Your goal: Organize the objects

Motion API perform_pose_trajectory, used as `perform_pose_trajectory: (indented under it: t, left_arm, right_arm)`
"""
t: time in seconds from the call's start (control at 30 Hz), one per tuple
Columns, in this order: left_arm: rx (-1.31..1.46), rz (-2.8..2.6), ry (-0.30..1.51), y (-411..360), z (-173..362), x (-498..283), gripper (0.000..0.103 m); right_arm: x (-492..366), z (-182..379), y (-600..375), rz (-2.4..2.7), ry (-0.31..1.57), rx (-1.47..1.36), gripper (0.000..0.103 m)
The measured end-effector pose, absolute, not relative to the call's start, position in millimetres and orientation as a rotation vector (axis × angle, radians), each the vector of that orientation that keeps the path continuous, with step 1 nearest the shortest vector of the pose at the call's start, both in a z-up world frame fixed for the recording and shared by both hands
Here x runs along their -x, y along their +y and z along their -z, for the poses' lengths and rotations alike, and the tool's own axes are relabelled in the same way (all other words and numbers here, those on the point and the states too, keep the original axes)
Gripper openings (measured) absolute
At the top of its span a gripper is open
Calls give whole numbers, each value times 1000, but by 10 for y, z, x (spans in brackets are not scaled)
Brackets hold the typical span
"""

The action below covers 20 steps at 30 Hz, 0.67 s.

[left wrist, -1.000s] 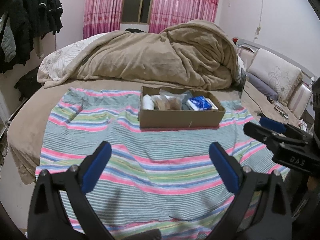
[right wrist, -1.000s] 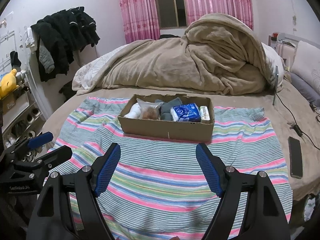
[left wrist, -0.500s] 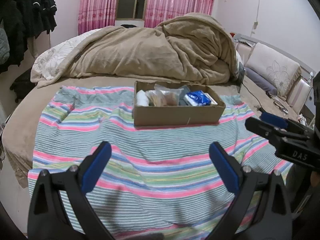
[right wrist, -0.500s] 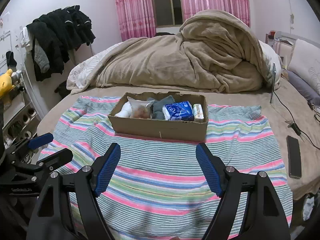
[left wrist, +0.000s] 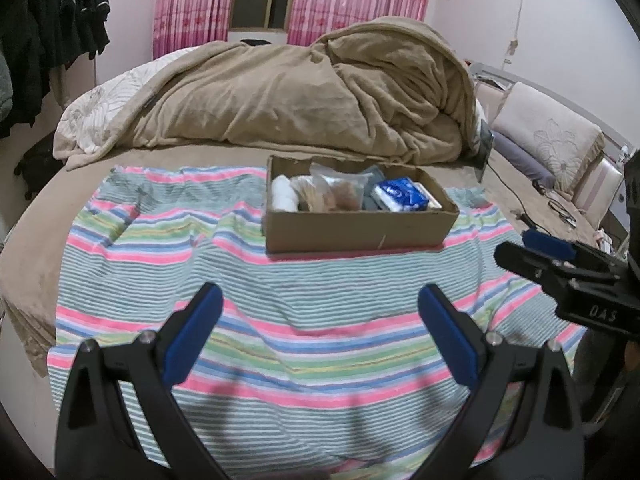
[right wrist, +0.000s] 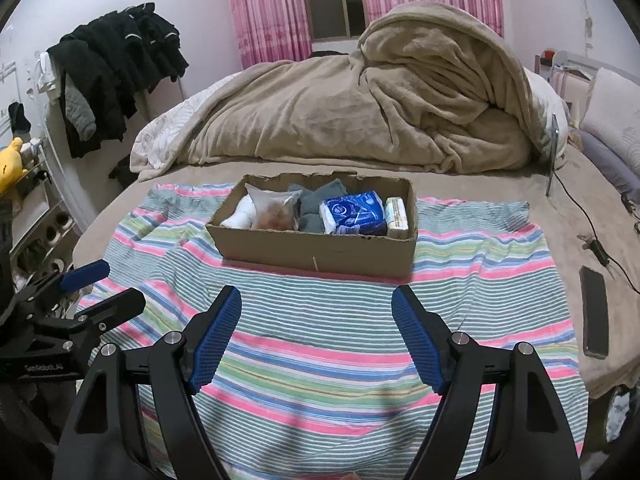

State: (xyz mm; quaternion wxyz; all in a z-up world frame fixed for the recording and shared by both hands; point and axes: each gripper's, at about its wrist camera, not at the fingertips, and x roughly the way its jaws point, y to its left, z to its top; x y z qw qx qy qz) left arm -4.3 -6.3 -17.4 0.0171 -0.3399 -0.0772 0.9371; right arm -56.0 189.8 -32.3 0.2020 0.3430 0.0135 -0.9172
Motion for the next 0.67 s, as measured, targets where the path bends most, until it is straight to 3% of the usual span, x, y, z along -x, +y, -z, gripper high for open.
perform_pose_trajectory:
  t: [0.67]
  left_arm:
    - [1089, -2901, -177, -98, 230, 198, 99]
  right_arm:
    - [736, 410, 1848, 2545, 98, -1003, 80]
